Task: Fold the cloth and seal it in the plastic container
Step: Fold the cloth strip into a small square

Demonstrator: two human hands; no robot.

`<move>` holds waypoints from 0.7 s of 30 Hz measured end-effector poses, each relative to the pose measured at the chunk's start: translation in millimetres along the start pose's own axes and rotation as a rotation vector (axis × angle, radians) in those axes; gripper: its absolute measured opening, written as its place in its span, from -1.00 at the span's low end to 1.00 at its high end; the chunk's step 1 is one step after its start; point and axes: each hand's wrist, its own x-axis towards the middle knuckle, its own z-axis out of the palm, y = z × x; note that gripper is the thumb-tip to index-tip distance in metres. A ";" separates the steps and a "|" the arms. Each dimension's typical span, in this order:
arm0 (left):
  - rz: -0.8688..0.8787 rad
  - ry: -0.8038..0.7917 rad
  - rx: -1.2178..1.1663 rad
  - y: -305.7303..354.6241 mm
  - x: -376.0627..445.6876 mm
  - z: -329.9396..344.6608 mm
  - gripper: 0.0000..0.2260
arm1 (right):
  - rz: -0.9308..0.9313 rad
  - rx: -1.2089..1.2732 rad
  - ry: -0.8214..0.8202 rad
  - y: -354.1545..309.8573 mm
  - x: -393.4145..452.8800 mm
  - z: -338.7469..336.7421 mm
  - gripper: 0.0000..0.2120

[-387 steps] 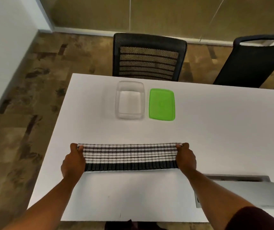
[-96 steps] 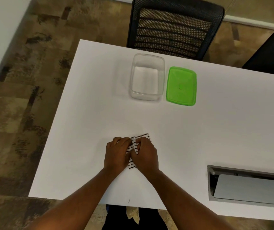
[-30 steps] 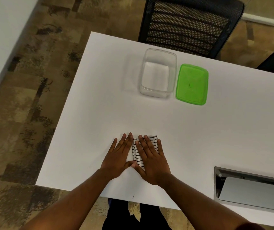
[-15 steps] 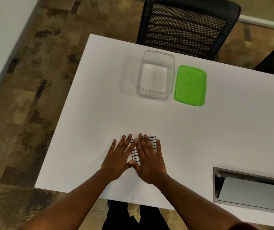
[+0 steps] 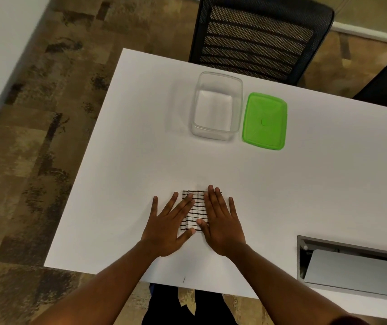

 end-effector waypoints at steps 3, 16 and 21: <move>-0.033 -0.008 -0.016 2.9 0.8 -1.6 -0.35 | 0.000 0.028 -0.041 -3.1 0.7 1.0 -0.26; -0.874 0.230 -0.951 55.7 29.5 -30.6 -0.41 | 0.898 0.924 0.107 -29.6 7.9 -30.3 -0.26; -0.927 0.087 -1.208 54.0 37.6 -42.6 -0.62 | 1.000 1.345 -0.026 -17.6 16.3 -43.9 -0.57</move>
